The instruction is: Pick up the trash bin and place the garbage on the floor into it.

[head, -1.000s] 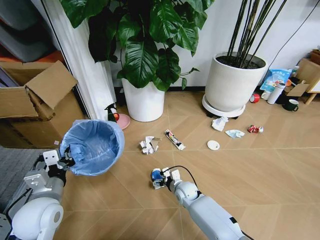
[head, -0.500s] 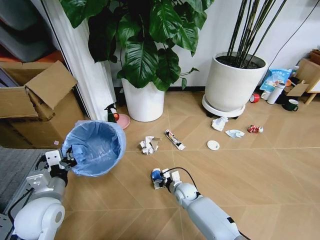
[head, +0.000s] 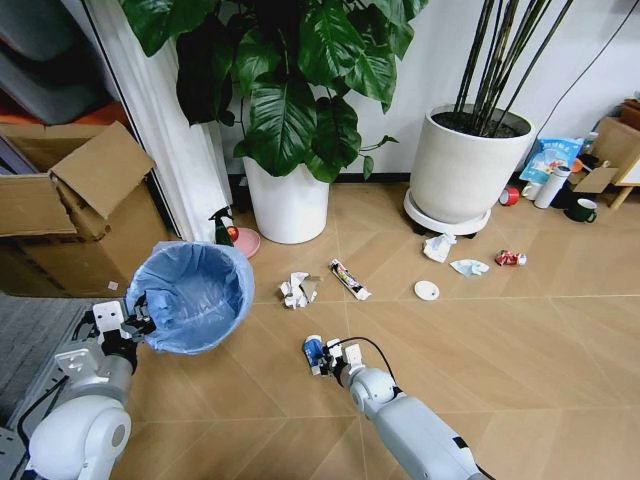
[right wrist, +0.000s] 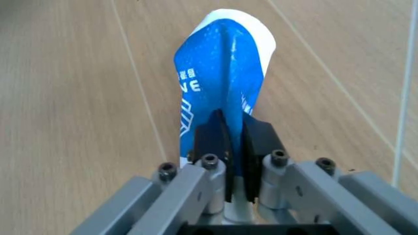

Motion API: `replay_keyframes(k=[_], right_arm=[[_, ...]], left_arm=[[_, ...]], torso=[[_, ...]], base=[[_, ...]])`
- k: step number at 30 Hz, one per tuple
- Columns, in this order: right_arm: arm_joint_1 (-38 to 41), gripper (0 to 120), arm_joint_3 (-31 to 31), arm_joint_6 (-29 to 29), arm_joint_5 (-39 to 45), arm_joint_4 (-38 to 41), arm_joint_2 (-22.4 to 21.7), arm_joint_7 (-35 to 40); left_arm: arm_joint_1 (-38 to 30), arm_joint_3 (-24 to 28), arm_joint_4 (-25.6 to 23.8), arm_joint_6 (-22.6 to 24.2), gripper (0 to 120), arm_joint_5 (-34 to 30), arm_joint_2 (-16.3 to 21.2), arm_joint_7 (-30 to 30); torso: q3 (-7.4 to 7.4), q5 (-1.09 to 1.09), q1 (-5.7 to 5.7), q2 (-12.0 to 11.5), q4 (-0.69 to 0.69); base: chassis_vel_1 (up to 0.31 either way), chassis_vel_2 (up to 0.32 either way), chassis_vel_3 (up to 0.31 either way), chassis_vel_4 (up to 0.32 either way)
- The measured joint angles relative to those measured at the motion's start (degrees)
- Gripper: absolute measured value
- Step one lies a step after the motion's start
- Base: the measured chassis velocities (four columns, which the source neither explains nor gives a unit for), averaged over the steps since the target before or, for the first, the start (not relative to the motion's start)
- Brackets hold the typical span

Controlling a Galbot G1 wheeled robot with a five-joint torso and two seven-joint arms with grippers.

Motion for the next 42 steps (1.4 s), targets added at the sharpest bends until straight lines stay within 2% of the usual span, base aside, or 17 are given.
replay_keyframes(k=[6,10,15,19,21,23,25,28,30,32,38,42], right_arm=[[-0.3,0,2.7,0.0,0.4,2.4,-0.4,0.8],[-0.3,0,6.0,-0.2,1.3,7.1,-1.6,1.3],[0.9,0,11.1,-0.9,2.5,18.8,-4.2,1.8],[2.6,0,12.2,-2.0,4.1,24.4,-5.4,2.2],[5.9,0,12.3,-4.1,8.1,32.1,-7.1,3.0],[9.0,0,10.8,-5.8,12.5,37.9,-8.5,3.3],[10.0,0,10.1,-6.2,14.1,39.5,-8.9,3.4],[13.8,0,4.2,-8.1,22.1,45.6,-10.3,4.4],[14.4,0,2.7,-8.4,23.2,46.4,-10.5,4.6],[16.2,0,-2.9,-9.0,26.3,48.5,-10.7,5.3],[19.3,0,-14.4,-10.0,30.6,48.5,-8.6,7.7],[19.9,0,-17.6,-10.4,30.0,46.5,-7.3,8.3]], left_arm=[[0.1,-0.3,0.0,0.1,0,-0.3,0.4,0.0],[0.1,-0.4,0.1,0.2,0,-0.6,0.8,0.0],[-0.2,0.0,1.2,1.2,0,-1.6,1.8,-0.3],[-0.4,0.3,1.7,2.1,0,-2.5,2.6,-0.5],[-1.0,1.1,2.6,4.2,0,-4.3,4.3,-0.9],[-1.8,2.0,3.4,6.6,0,-6.2,6.1,-1.2],[-2.2,2.3,3.6,7.5,0,-7.4,6.8,-1.5],[-4.1,3.8,4.6,12.7,0,-14.2,10.3,-2.3],[-4.6,4.1,4.9,13.4,0,-15.4,11.0,-2.4],[-6.3,5.0,6.6,14.8,0,-17.7,13.0,-2.3],[-11.4,7.9,10.0,16.9,0,-22.0,16.0,-2.3],[-14.4,9.7,11.2,17.4,0,-23.5,16.6,-2.9]], torso=[[0.01,0.00,0.00,0.0,-0.01],[0.01,0.00,0.00,0.0,-0.01],[0.01,0.00,0.00,0.0,-0.01],[0.01,0.00,0.00,0.0,-0.02],[0.01,0.00,0.00,0.0,-0.01],[0.01,-0.01,0.00,0.0,0.00],[0.01,-0.01,0.00,0.0,0.00],[0.01,-0.01,0.00,0.0,-0.01],[0.01,-0.01,0.00,0.0,-0.01],[0.01,-0.02,0.00,0.0,-0.01],[0.01,-0.02,0.00,0.0,0.01],[0.01,-0.03,0.00,0.0,-0.02]], base=[[0.000,0.000,0.000,0.000],[0.000,0.000,0.000,0.000],[0.000,0.000,0.000,0.000],[0.000,0.000,0.000,0.000],[0.000,0.000,0.000,0.000],[0.000,0.000,0.000,0.000],[0.000,0.000,0.000,0.000],[0.000,0.000,0.000,0.000],[0.000,0.000,0.000,0.000],[0.000,0.000,0.000,0.000],[0.000,0.000,0.000,0.000],[0.000,0.000,0.000,0.000]])
